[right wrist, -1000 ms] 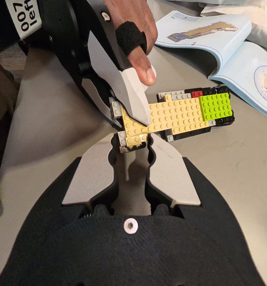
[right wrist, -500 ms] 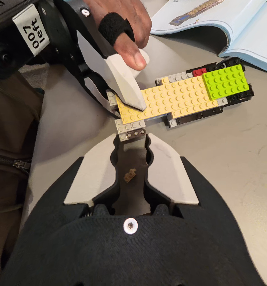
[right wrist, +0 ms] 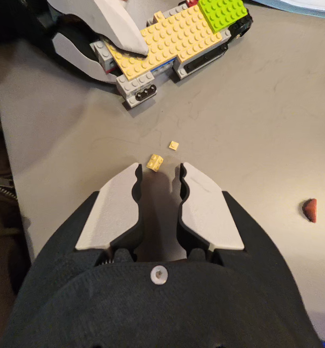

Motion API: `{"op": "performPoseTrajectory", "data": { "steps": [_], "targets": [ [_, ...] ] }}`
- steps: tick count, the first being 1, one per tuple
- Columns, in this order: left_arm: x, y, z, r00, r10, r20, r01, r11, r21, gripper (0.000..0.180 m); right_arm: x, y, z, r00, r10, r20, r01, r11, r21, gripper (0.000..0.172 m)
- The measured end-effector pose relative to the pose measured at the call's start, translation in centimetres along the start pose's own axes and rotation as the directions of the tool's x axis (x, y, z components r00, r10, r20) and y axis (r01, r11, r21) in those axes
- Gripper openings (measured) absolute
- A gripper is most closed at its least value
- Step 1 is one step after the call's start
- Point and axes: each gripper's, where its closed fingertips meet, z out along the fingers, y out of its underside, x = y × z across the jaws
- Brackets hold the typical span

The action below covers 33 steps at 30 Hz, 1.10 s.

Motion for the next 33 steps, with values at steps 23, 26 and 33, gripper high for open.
{"op": "performPoseTrajectory", "data": {
  "steps": [23,26,33],
  "targets": [
    [-0.1,-1.1,-0.3,1.000,-0.013,0.004,0.013,1.000,0.019,0.025,13.9,2.0,-24.2,0.546,0.177,-0.819,-0.101,0.984,0.145,0.024],
    [-0.2,-1.1,-0.3,1.000,-0.014,0.006,0.014,1.000,0.018,0.025,13.1,1.8,-23.0,0.579,0.164,-0.799,-0.088,0.986,0.139,0.026],
    [-0.1,-1.1,-0.2,1.000,-0.007,0.009,0.007,1.000,0.015,0.025,4.8,-2.8,-9.0,0.919,0.157,-0.363,-0.089,0.976,0.198,0.024]
  ]
}}
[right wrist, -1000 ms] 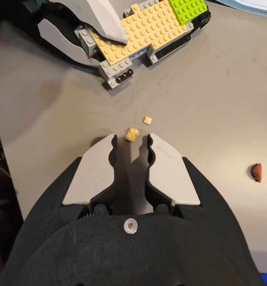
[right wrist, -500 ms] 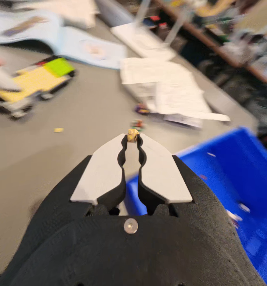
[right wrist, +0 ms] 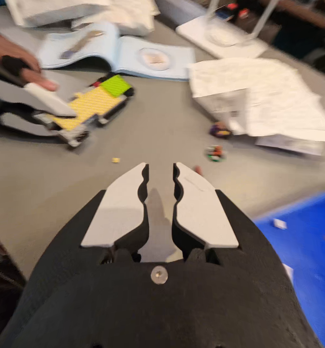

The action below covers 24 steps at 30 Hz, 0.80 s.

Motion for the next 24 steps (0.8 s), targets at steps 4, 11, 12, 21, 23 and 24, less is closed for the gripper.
{"op": "performPoseTrajectory", "data": {
  "steps": [4,11,12,21,23,24],
  "targets": [
    [-0.1,0.0,-0.1,1.000,-0.002,0.003,0.002,1.000,0.000,0.025,-5.7,2.7,5.6,0.984,0.031,0.174,-0.007,0.991,-0.136,0.025],
    [-0.2,0.0,-0.2,1.000,-0.006,0.003,0.006,1.000,0.004,0.025,-6.8,4.0,8.4,0.986,0.004,0.165,0.040,0.964,-0.263,0.023],
    [-0.2,-0.1,-0.3,1.000,-0.008,0.003,0.008,1.000,0.006,0.025,-6.8,3.9,8.5,0.987,-0.002,0.159,0.045,0.963,-0.267,0.021],
    [-0.3,-0.2,-0.4,1.000,-0.007,0.005,0.007,1.000,0.008,0.025,-4.7,2.2,5.9,0.994,-0.010,0.108,0.030,0.982,-0.185,0.007],
    [-0.3,-0.2,-0.4,1.000,-0.009,0.005,0.009,1.000,0.010,0.025,-1.5,0.1,2.5,1.000,0.000,-0.005,-0.001,0.996,-0.093,0.007],
    [-0.3,-0.2,-0.4,1.000,-0.009,0.005,0.009,1.000,0.010,0.025,0.6,-0.6,0.5,0.996,0.006,-0.083,-0.011,0.998,-0.061,0.007]
  ]
}}
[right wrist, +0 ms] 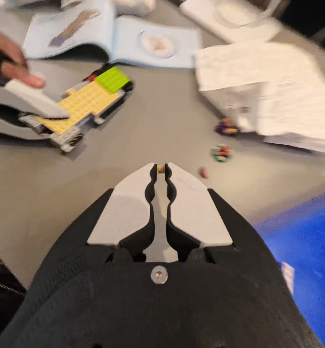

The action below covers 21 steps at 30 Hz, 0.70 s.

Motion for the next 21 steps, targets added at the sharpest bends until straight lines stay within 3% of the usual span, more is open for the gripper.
{"op": "performPoseTrajectory", "data": {
  "steps": [2,5,7,9,14,18,21],
  "targets": [
    [0.0,-0.1,0.0,1.000,-0.001,-0.001,0.001,1.000,0.004,0.025,5.2,-0.2,-4.0,0.982,0.017,-0.186,-0.014,1.000,0.020,0.008],
    [0.0,-0.3,0.0,1.000,-0.003,-0.001,0.003,1.000,0.010,0.025,12.8,1.8,-9.1,0.896,0.044,-0.443,-0.055,0.998,-0.014,0.008],
    [-0.1,-0.4,-0.1,1.000,-0.003,0.000,0.003,1.000,0.013,0.025,16.3,4.3,-10.9,0.840,0.054,-0.539,-0.108,0.992,-0.069,0.010],
    [-0.1,-0.4,0.0,1.000,-0.003,0.001,0.003,1.000,0.011,0.025,17.5,6.1,-11.2,0.832,0.075,-0.550,-0.157,0.982,-0.103,0.025],
    [-0.3,-0.5,0.0,1.000,-0.026,0.014,0.025,1.000,0.015,0.025,12.8,3.7,-8.3,0.904,-0.014,-0.428,-0.009,0.999,-0.053,0.026],
    [-1.4,-0.3,-0.3,0.992,-0.120,0.039,0.118,0.992,0.042,0.025,4.9,0.6,-3.6,0.959,-0.191,-0.209,0.201,0.979,0.027,0.025],
    [-2.2,-0.1,-0.6,0.979,-0.197,0.054,0.193,0.979,0.065,0.025,-1.1,-0.3,0.0,0.940,-0.338,-0.054,0.342,0.935,0.099,0.025]
  ]
}}
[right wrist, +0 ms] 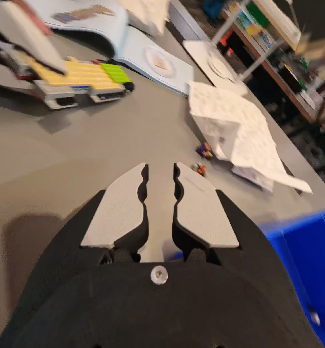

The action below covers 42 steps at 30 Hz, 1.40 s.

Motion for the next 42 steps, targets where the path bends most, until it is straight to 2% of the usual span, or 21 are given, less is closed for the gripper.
{"op": "performPoseTrajectory", "data": {
  "steps": [3,6,9,12,14,18,20,26,31,34,38,42],
  "targets": [
    [-0.9,0.1,-0.3,0.997,-0.079,0.017,0.079,0.997,0.021,0.025,-4.6,-2.1,2.5,0.982,-0.169,0.079,0.160,0.982,0.100,0.026],
    [-1.8,0.1,-0.6,0.987,-0.159,0.032,0.158,0.986,0.047,0.024,-7.1,-4.5,3.7,0.950,-0.306,0.063,0.285,0.931,0.228,0.028],
    [-2.5,0.2,-0.9,0.974,-0.224,0.036,0.221,0.973,0.073,0.024,-8.2,-6.7,4.2,0.931,-0.364,0.039,0.333,0.886,0.324,0.032],
    [-2.8,0.3,-1.1,0.967,-0.250,0.037,0.247,0.965,0.083,0.024,-8.9,-7.7,4.9,0.913,-0.403,0.054,0.361,0.864,0.352,0.043],
    [-3.1,0.3,-1.0,0.963,-0.268,0.039,0.264,0.961,0.087,0.025,-9.1,-8.2,5.3,0.905,-0.423,0.046,0.380,0.851,0.363,0.042],
    [-3.8,0.2,-1.2,0.945,-0.324,0.035,0.319,0.941,0.114,0.024,-8.9,-9.3,5.5,0.902,-0.431,-0.024,0.404,0.824,0.396,0.027],
    [-3.9,0.2,-1.3,0.940,-0.339,0.033,0.333,0.935,0.122,0.024,-8.4,-9.7,5.5,0.902,-0.427,-0.069,0.417,0.814,0.404,0.014],
    [-4.5,0.2,-1.2,0.920,-0.392,0.015,0.388,0.913,0.124,0.025,-7.9,-10.1,5.5,0.910,-0.407,-0.080,0.400,0.811,0.428,0.014],
    [-5.2,0.2,-1.3,0.895,-0.447,0.003,0.442,0.886,0.143,0.025,-7.3,-10.8,5.4,0.941,-0.338,-0.035,0.315,0.830,0.460,0.014],
    [-5.3,0.3,-1.6,0.885,-0.465,0.004,0.459,0.875,0.153,0.027,-7.2,-10.8,5.4,0.938,-0.343,-0.054,0.328,0.825,0.460,0.014],
    [-5.1,0.5,-1.8,0.869,-0.495,-0.011,0.491,0.857,0.155,0.030,-6.6,-10.2,5.6,0.936,-0.339,-0.096,0.346,0.828,0.441,0.014],
    [-5.0,1.4,-1.7,0.839,-0.544,-0.004,0.540,0.833,0.119,0.037,-5.4,-9.5,5.6,0.955,-0.277,-0.105,0.294,0.846,0.445,0.014]
  ]
}}
